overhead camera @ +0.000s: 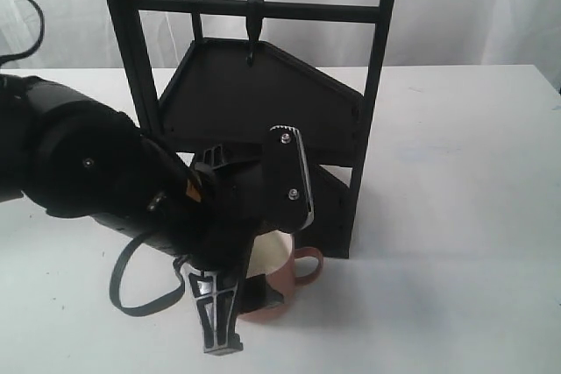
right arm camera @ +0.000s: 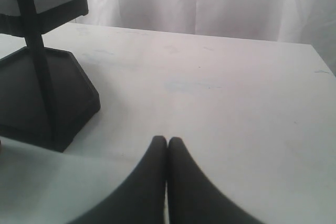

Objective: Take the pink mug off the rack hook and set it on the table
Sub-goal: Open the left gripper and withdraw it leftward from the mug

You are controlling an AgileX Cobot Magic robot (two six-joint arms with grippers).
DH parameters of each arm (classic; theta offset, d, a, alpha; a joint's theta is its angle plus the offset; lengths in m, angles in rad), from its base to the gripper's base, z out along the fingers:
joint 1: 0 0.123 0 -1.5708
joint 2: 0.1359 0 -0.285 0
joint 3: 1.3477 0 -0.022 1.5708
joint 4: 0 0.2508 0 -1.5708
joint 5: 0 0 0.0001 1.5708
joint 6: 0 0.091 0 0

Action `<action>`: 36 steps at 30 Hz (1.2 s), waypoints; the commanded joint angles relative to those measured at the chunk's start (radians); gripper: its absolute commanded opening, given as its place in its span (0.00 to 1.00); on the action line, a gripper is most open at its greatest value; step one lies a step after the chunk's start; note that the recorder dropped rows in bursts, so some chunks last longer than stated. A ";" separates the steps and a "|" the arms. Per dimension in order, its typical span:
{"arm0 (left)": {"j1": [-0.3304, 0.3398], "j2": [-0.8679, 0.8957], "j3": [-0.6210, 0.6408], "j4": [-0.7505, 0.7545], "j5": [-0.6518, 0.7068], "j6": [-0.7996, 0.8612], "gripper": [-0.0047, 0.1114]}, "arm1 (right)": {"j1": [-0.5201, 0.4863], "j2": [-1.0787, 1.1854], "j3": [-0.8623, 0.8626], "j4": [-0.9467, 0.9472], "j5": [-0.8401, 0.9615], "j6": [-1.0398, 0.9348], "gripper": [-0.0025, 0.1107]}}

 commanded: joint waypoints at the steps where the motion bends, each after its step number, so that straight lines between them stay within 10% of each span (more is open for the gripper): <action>1: 0.001 -0.053 0.005 0.008 0.065 -0.017 0.68 | -0.006 -0.006 0.005 -0.003 -0.003 0.001 0.02; 15: 0.001 -0.250 0.005 0.047 0.176 -0.115 0.68 | -0.006 -0.006 0.005 -0.003 -0.003 0.001 0.02; 25: 0.001 -0.359 0.005 0.364 0.316 -0.547 0.67 | -0.006 -0.006 0.005 -0.003 -0.003 0.001 0.02; 36: 0.001 -0.498 0.005 0.484 0.415 -0.892 0.43 | -0.006 -0.006 0.005 -0.003 -0.003 0.001 0.02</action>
